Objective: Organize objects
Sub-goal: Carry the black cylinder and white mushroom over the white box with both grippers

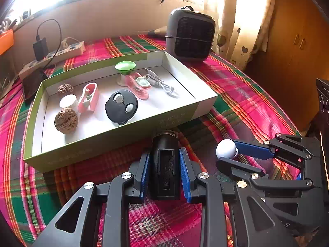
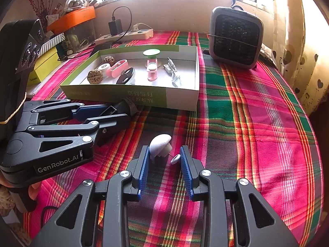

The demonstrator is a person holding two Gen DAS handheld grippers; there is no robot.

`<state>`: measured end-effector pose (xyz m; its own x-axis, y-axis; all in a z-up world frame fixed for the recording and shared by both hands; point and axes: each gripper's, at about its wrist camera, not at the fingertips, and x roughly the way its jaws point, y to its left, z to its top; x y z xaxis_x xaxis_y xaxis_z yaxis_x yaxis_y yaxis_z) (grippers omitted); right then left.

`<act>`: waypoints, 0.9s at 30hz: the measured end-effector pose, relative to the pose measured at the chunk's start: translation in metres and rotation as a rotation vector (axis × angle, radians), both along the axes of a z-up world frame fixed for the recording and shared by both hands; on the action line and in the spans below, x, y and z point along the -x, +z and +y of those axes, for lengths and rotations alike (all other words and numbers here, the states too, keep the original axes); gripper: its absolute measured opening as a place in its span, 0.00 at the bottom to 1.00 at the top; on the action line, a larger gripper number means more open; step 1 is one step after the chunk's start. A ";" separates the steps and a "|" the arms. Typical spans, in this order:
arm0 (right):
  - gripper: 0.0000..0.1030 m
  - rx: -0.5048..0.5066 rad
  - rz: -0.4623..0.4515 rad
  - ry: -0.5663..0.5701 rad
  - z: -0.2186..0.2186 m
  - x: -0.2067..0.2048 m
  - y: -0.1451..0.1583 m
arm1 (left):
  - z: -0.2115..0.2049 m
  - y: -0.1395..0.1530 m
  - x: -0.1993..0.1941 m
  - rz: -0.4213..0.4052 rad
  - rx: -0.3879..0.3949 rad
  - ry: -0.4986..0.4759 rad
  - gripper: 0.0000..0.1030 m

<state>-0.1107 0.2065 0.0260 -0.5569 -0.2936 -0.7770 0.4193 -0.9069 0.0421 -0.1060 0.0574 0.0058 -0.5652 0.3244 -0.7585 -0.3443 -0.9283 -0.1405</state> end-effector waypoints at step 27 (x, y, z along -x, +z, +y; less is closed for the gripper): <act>0.30 0.014 -0.002 -0.005 -0.003 -0.001 0.001 | -0.026 0.010 -0.013 -0.002 -0.037 0.044 0.24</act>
<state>-0.1099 0.2037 0.0268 -0.5568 -0.3016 -0.7739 0.4150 -0.9082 0.0553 -0.0933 0.0315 0.0159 -0.5781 0.3269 -0.7476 -0.3032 -0.9367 -0.1751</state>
